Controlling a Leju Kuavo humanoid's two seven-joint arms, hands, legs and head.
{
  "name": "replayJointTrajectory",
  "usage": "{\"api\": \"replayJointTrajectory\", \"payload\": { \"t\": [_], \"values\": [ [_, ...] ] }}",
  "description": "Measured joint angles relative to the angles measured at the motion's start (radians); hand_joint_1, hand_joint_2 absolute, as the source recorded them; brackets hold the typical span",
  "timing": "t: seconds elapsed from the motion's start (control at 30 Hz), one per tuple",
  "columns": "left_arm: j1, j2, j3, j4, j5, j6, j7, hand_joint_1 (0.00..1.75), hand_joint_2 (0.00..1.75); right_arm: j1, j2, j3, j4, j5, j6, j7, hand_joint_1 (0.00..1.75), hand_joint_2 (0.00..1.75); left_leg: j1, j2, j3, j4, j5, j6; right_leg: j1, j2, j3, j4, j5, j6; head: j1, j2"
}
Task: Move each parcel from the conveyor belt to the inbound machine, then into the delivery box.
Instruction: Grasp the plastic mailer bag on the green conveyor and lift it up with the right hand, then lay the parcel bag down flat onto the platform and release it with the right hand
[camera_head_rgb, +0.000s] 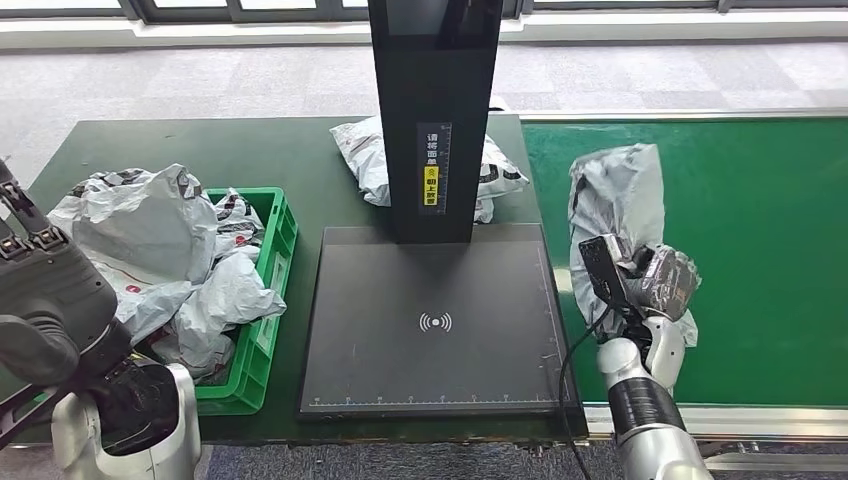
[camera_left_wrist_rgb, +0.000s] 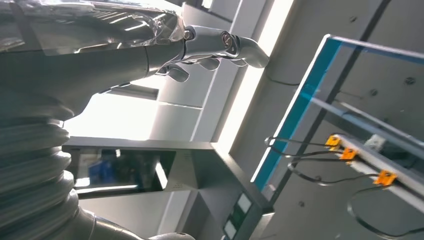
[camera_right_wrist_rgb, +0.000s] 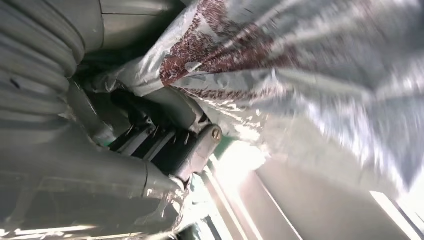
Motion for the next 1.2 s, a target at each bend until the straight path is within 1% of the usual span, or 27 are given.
{"api": "replayJointTrajectory", "payload": {
  "t": [0.03, 0.1, 0.13, 0.17, 0.23, 0.3, 0.4, 0.47, 0.53, 0.57, 0.67, 0.7, 0.77, 0.83, 0.97, 1.03, 1.2],
  "values": [
    [0.001, 0.0, -0.001, 0.001, -0.001, 0.004, -0.003, 0.0, 1.75, 0.029, 0.024, 0.003, -0.089, -0.02, -0.025, -0.074, 1.75, 1.75, 0.0, 0.0, 0.0, 0.0, 0.0, 0.0, 0.0, 0.0, 0.0, 0.0, 0.0, 0.0, 0.0, 0.0],
    [-0.001, 0.0, -0.006, 0.005, -0.004, 0.011, -0.01, 0.0, 1.75, 0.081, 0.077, 0.003, -0.251, -0.054, -0.041, -0.215, 1.75, 1.75, 0.0, 0.0, 0.0, 0.0, -0.001, 0.0, 0.001, 0.0, 0.0, 0.0, -0.001, -0.001, 0.0, 0.0],
    [-0.002, 0.0, -0.009, 0.008, -0.006, 0.013, -0.014, 0.0, 1.75, 0.102, 0.103, 0.003, -0.323, -0.07, -0.043, -0.272, 1.75, 1.75, 0.0, 0.001, 0.0, 0.0, -0.001, -0.001, 0.001, 0.0, 0.0, 0.0, -0.001, -0.001, 0.0, 0.0],
    [-0.005, 0.0, -0.013, 0.011, -0.008, 0.016, -0.017, 0.0, 1.75, 0.12, 0.126, 0.003, -0.386, -0.082, -0.044, -0.311, 1.75, 1.75, 0.0, 0.001, 0.0, 0.0, -0.001, -0.001, 0.001, 0.0, 0.0, 0.0, -0.001, -0.001, 0.0, 0.0],
    [-0.009, 0.0, -0.016, 0.02, -0.011, 0.019, -0.023, 0.0, 1.75, 0.153, 0.164, 0.004, -0.503, -0.098, -0.044, -0.35, 1.75, 1.75, 0.0, 0.001, 0.0, 0.0, -0.001, -0.001, 0.001, 0.0, 0.0, 0.0, -0.001, -0.001, 0.0, 0.0],
    [-0.011, 0.0, -0.018, 0.027, -0.014, 0.021, -0.028, 0.0, 1.75, 0.18, 0.191, 0.004, -0.597, -0.105, -0.043, -0.36, 1.75, 1.75, 0.001, 0.001, 0.0, 0.0, -0.001, 0.0, 0.0, 0.0, 0.0, 0.0, -0.001, -0.001, 0.0, 0.0],
    [-0.014, 0.0, -0.02, 0.037, -0.018, 0.022, -0.035, 0.0, 1.75, 0.203, 0.211, 0.009, -0.689, -0.117, -0.043, -0.376, 1.75, 1.75, 0.001, 0.002, 0.001, 0.0, -0.001, 0.0, -0.001, 0.001, 0.0, 0.0, -0.001, -0.001, 0.0, 0.0],
    [-0.018, 0.001, -0.023, 0.043, -0.021, 0.022, -0.04, 0.0, 1.75, 0.207, 0.216, 0.022, -0.719, -0.132, -0.041, -0.387, 1.75, 1.75, 0.001, 0.003, 0.001, 0.0, -0.001, 0.001, -0.001, 0.002, 0.0, -0.001, 0.0, 0.0, 0.0, 0.0],
    [-0.022, 0.002, -0.026, 0.049, -0.022, 0.022, -0.045, 0.0, 1.75, 0.209, 0.214, 0.053, -0.73, -0.165, -0.011, -0.362, 1.75, 1.75, 0.001, 0.004, 0.001, 0.0, -0.001, 0.001, -0.001, 0.002, 0.0, -0.001, 0.0, 0.0, 0.0, 0.0],
    [-0.025, 0.003, -0.027, 0.051, -0.022, 0.022, -0.048, 0.0, 1.75, 0.213, 0.209, 0.079, -0.732, -0.188, 0.026, -0.331, 1.75, 1.75, 0.001, 0.004, 0.001, 0.0, -0.001, 0.001, -0.001, 0.002, 0.0, -0.001, 0.0, 0.0, 0.0, 0.0],
    [-0.033, 0.009, -0.029, 0.061, -0.022, 0.017, -0.053, 0.0, 1.75, 0.222, 0.176, 0.193, -0.724, -0.244, 0.196, -0.234, 1.75, 1.75, 0.001, 0.004, 0.001, 0.0, -0.001, 0.001, -0.001, 0.002, 0.0, 0.0, 0.001, 0.0, 0.0, 0.0],
    [-0.036, 0.01, -0.03, 0.065, -0.022, 0.015, -0.053, 0.0, 1.75, 0.223, 0.166, 0.23, -0.719, -0.252, 0.236, -0.218, 1.75, 1.75, 0.001, 0.004, 0.001, 0.0, -0.001, 0.001, -0.001, 0.002, 0.0, 0.0, 0.001, 0.0, 0.0, 0.0],
    [-0.041, 0.013, -0.031, 0.071, -0.022, 0.013, -0.054, 0.0, 1.75, 0.224, 0.153, 0.282, -0.711, -0.259, 0.263, -0.207, 1.75, 1.75, 0.001, 0.003, 0.001, 0.0, 0.0, 0.001, 0.0, 0.001, 0.0, 0.0, 0.0, 0.0, 0.0, 0.0],
    [-0.043, 0.015, -0.032, 0.077, -0.022, 0.011, -0.054, 0.0, 1.75, 0.222, 0.14, 0.314, -0.703, -0.271, 0.296, -0.194, 1.75, 1.75, 0.001, 0.001, 0.001, 0.0, 0.0, 0.001, 0.0, 0.0, 0.001, 0.0, 0.0, 0.0, 0.0, 0.0],
    [-0.053, 0.018, -0.033, 0.089, -0.023, 0.0, -0.054, 0.0, 1.75, 0.21, 0.118, 0.375, -0.648, -0.288, 0.443, -0.142, 1.75, 1.75, 0.001, 0.003, 0.001, 0.0, -0.001, 0.0, 0.0, 0.002, 0.0, 0.0, 0.0, 0.0, 0.0, 0.0],
    [-0.059, 0.019, -0.035, 0.097, -0.025, -0.002, -0.054, 0.0, 1.75, 0.201, 0.113, 0.403, -0.594, -0.286, 0.475, -0.128, 1.75, 1.75, 0.001, 0.003, 0.001, 0.0, -0.001, 0.001, 0.0, 0.002, 0.001, 0.0, 0.0, 0.0, 0.0, 0.0],
    [-0.06, 0.019, -0.038, 0.11, -0.029, -0.002, -0.055, 0.0, 1.75, 0.188, 0.106, 0.427, -0.496, -0.284, 0.495, -0.111, 1.75, 1.75, 0.001, 0.003, 0.001, 0.0, -0.001, 0.001, 0.0, 0.001, 0.001, 0.0, 0.0, 0.0, 0.0, 0.0]
  ]
}}
